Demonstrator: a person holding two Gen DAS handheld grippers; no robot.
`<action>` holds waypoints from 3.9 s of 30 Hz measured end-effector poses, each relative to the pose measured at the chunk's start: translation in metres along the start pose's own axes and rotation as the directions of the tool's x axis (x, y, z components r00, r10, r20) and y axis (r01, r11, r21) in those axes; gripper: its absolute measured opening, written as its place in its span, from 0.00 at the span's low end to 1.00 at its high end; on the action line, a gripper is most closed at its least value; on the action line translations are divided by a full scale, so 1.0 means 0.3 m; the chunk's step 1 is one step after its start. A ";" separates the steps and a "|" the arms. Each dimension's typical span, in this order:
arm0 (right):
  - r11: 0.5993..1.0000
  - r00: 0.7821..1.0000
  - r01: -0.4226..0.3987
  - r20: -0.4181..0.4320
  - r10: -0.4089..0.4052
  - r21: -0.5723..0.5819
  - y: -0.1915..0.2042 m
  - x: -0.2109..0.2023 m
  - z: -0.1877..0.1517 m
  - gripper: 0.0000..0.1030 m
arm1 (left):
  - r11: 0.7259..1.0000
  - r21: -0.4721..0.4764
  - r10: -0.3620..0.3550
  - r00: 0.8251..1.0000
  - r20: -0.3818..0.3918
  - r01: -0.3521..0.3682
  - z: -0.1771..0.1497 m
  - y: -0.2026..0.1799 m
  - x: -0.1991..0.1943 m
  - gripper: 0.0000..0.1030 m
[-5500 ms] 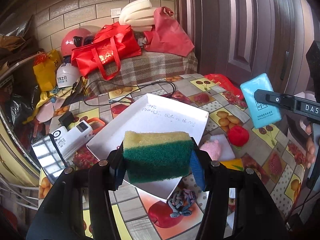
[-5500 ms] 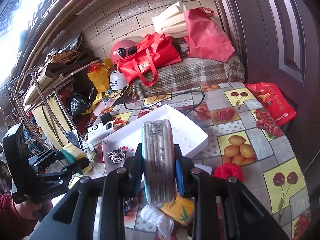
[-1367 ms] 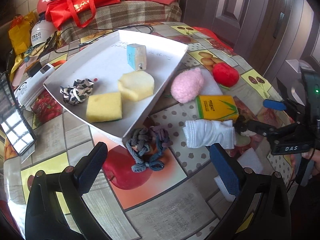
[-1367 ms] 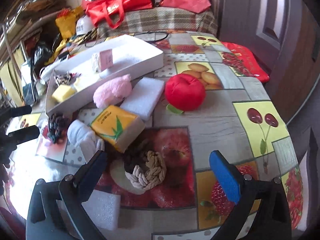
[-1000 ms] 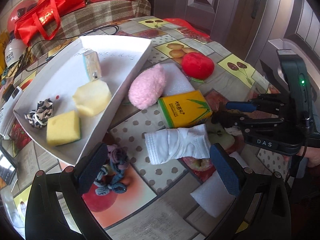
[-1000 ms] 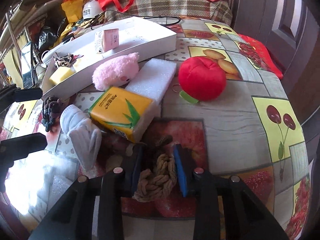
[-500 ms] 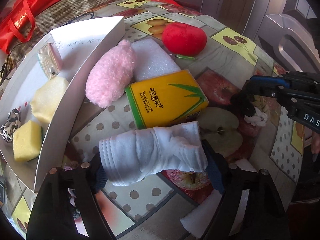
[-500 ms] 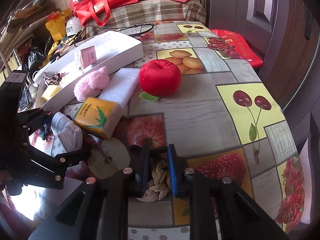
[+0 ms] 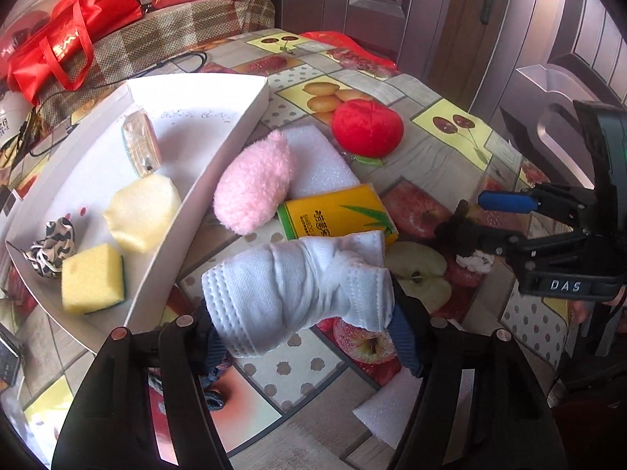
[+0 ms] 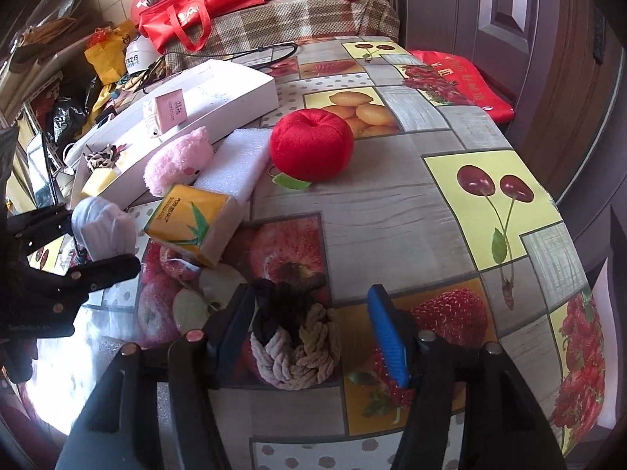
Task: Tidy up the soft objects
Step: 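Carry the sock with left tool over the tray while right tool carries the rope toy, then open left tool to drop the sock in the tray while right tool releases the rope toy, then move left tool to the white foam sheet and close while right tool approaches the yellow tissue pack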
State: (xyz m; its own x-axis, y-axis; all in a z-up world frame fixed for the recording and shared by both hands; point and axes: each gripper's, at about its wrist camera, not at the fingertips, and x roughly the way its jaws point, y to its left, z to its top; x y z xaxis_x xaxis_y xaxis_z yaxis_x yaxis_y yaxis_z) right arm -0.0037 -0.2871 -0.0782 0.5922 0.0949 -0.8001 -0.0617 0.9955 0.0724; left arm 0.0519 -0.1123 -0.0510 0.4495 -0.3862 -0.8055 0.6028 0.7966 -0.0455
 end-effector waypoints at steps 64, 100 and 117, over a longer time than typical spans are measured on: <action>0.969 0.953 -0.217 0.190 0.236 -0.115 0.380 0.104 0.667 0.31 | 0.869 -0.364 0.367 0.930 0.019 -0.335 0.153 0.609 -0.125 0.67; 0.981 0.955 -0.186 0.247 0.165 0.062 0.316 0.156 0.594 1.00 | 0.878 -0.409 0.327 0.936 0.131 -0.249 0.127 0.552 -0.113 1.00; 0.979 0.975 0.052 0.204 -0.093 0.199 -0.003 -0.127 0.181 1.00 | 0.969 -0.234 0.120 0.983 0.139 -0.085 -0.051 0.263 -0.179 1.00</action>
State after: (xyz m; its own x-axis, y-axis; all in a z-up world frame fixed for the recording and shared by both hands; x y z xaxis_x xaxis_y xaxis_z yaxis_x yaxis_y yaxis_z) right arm 0.0175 -0.2914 -0.0155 0.7470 0.0015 -0.6648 0.1296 0.9805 0.1479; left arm 0.0650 -0.0216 -0.0203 0.6057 -0.3491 -0.7150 0.3917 0.9130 -0.1140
